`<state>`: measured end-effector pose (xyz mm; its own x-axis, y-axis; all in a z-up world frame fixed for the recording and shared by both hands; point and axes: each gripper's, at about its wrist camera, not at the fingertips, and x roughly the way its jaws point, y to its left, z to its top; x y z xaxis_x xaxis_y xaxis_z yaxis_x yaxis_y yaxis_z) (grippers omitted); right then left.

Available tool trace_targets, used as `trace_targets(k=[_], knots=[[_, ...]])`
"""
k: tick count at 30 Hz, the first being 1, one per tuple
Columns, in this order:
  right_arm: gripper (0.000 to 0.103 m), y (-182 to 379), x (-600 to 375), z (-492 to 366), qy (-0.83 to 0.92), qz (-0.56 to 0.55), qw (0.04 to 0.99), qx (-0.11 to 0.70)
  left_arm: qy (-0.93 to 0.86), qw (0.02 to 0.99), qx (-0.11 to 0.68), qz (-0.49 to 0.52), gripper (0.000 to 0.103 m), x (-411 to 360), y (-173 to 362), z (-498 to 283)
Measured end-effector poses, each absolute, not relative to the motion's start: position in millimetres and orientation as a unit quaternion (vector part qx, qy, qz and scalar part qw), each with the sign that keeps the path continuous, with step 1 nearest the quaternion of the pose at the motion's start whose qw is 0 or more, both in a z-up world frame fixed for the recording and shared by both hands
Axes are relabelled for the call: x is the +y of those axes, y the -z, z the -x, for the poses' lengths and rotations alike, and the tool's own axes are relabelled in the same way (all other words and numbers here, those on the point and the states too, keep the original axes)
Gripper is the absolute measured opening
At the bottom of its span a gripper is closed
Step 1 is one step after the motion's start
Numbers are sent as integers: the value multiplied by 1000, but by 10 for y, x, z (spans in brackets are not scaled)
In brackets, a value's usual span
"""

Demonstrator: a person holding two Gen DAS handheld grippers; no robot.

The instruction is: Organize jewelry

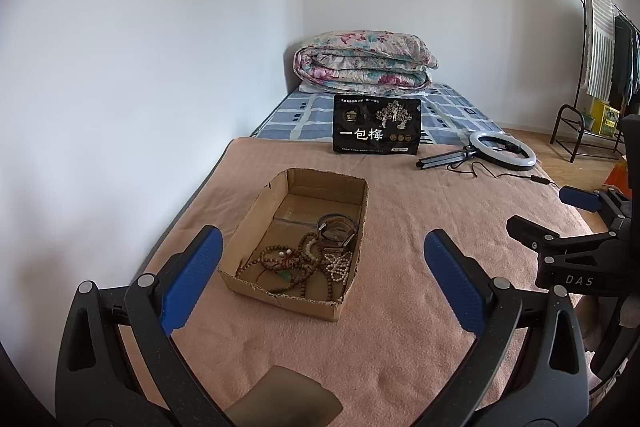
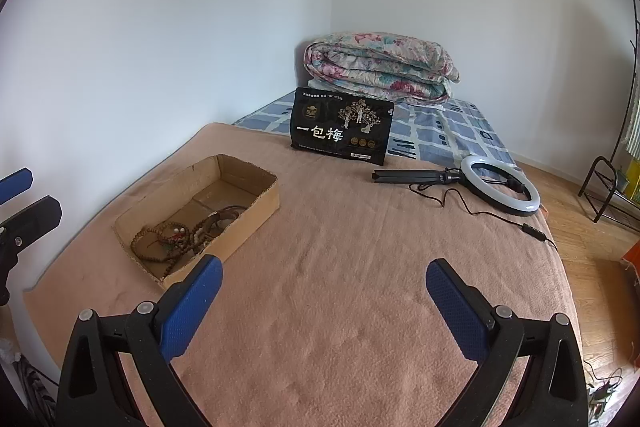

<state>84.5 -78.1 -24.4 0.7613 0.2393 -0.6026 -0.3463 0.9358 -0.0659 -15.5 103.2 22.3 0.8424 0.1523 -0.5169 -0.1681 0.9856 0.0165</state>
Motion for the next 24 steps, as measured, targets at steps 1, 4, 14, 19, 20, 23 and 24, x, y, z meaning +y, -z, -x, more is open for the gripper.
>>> trace_targets(k=[1,4,14,19,20,23,24], knots=[[103,243,-786,-846,-156,86,935,308,-83,960,268,15,102,1032,-226,156],[103,241,-794,-846,-157,87,934,308,-84,960,268,15,102,1028,-226,158],[103,243,-785,-843,-156,86,935,308,-85,959,268,16,102,1038,-218,156],[103,243,-791,-841,-157,86,934,308,-84,960,268,15,102,1034,-222,154],[103,243,-794,-840,-157,86,934,309,-84,960,268,15,102,1031,-224,155],[103,239,-790,-847,-157,86,934,309,-85,959,269,15,102,1028,-227,157],[103,239,-789,-848,-157,86,934,309,-85,959,271,16,102,1029,-224,156]])
